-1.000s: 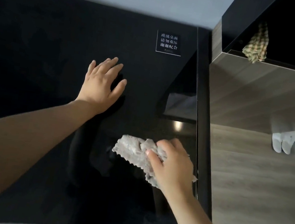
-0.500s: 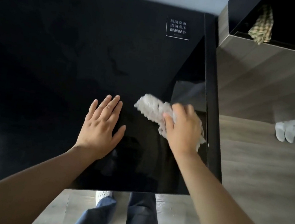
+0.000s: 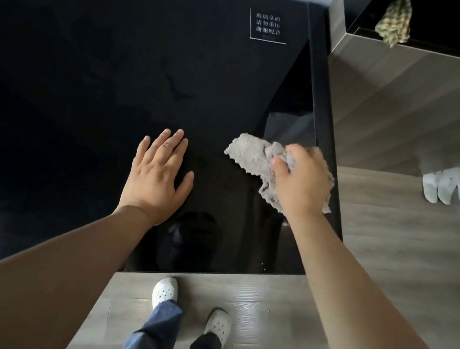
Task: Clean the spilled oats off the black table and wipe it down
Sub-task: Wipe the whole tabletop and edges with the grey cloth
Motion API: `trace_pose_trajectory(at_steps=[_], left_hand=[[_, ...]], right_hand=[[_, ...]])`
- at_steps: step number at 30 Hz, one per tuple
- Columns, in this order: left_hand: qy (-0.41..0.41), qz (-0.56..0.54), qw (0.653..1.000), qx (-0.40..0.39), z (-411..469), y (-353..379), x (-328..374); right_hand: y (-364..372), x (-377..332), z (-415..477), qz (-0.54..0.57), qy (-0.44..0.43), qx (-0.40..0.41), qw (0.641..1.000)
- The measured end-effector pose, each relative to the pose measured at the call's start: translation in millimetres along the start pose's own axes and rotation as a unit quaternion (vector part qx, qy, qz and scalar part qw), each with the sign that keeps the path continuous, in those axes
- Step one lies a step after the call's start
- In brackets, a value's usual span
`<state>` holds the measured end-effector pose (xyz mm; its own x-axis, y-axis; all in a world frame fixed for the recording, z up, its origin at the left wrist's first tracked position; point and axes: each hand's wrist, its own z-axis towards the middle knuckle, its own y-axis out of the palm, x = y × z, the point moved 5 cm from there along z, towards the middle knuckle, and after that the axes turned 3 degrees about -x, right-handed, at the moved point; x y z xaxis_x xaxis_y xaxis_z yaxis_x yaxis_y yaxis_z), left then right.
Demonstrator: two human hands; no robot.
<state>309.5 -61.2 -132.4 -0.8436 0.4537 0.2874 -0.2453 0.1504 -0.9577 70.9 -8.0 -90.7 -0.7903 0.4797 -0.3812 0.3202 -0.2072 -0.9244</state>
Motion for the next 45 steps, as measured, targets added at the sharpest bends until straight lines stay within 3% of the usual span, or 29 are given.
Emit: trace_pose_trajectory(at_steps=[6, 9, 14, 17, 20, 23, 27, 31, 34, 39, 45], left_hand=[[-0.002, 0.003, 1.000, 0.011, -1.6, 1.3, 0.4], [-0.004, 0.001, 1.000, 0.017, -1.8, 0.0, 0.8], [-0.006, -0.009, 1.000, 0.022, -2.4, -1.4, 1.7], [-0.006, -0.009, 1.000, 0.024, -1.9, -1.7, 2.2], [-0.005, -0.007, 1.000, 0.023, -1.8, -0.7, 1.3], [-0.005, -0.012, 1.000, 0.023, -2.1, -0.7, 0.4], [-0.008, -0.019, 1.000, 0.023, -1.8, -0.6, -0.4], [-0.005, -0.018, 1.000, 0.024, -1.7, 0.3, 0.1], [-0.007, -0.014, 1.000, 0.020, -1.3, -0.5, -1.1], [-0.003, -0.012, 1.000, 0.011, 0.4, -1.7, -1.0], [-0.001, -0.008, 1.000, -0.007, -0.8, -3.4, -1.1]], right_hand=[[7.5, 8.4, -78.6, -0.027, -0.083, 0.031, 0.996], [2.1, 16.3, -122.9, -0.021, -0.084, -0.016, 0.996], [-5.4, 22.4, -173.9, 0.045, -0.016, -0.121, 0.991], [-26.1, 14.0, -160.3, 0.080, -0.018, -0.107, 0.991], [-41.2, 1.5, -110.8, 0.090, -0.035, -0.040, 0.995], [-34.4, 5.9, -52.2, 0.069, 0.000, 0.023, 0.997], [-9.2, 22.8, -13.8, -0.003, 0.056, -0.008, 0.998], [1.1, 24.9, -46.1, -0.032, 0.006, 0.006, 0.999], [-0.4, 22.4, -91.3, -0.012, -0.016, -0.022, 1.000], [-10.9, 13.3, -124.0, 0.099, 0.033, -0.160, 0.982], [-32.2, -23.8, -67.3, 0.118, 0.033, -0.023, 0.992]])
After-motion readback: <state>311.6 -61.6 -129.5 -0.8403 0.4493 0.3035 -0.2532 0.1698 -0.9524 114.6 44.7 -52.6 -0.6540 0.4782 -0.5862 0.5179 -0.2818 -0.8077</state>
